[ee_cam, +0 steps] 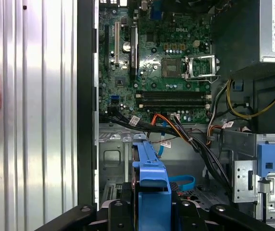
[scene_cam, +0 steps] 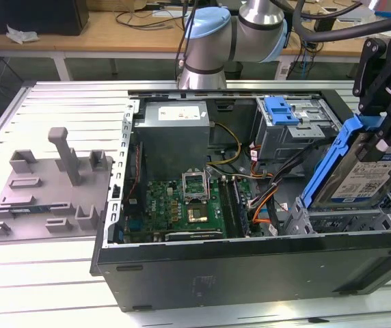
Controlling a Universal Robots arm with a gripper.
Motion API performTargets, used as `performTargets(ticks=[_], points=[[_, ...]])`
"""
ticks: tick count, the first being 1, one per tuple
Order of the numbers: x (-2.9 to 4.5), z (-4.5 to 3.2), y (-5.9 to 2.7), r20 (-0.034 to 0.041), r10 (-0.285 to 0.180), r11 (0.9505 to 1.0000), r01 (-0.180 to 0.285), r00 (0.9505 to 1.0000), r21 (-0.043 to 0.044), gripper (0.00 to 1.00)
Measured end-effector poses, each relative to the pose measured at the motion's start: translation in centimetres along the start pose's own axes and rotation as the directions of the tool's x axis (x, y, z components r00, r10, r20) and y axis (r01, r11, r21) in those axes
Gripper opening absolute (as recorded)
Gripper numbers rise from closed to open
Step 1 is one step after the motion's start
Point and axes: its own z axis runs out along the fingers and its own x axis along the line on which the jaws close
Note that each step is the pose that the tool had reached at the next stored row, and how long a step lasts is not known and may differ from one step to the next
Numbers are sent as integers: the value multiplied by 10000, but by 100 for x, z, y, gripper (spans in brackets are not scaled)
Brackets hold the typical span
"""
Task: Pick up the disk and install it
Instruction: 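Insert the disk into the insertion slot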
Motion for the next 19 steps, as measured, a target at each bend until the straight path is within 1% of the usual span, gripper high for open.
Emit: performTargets(ticks=[19], points=[[6, 105, -24, -1, -1, 10000, 1, 10000, 3, 37]])
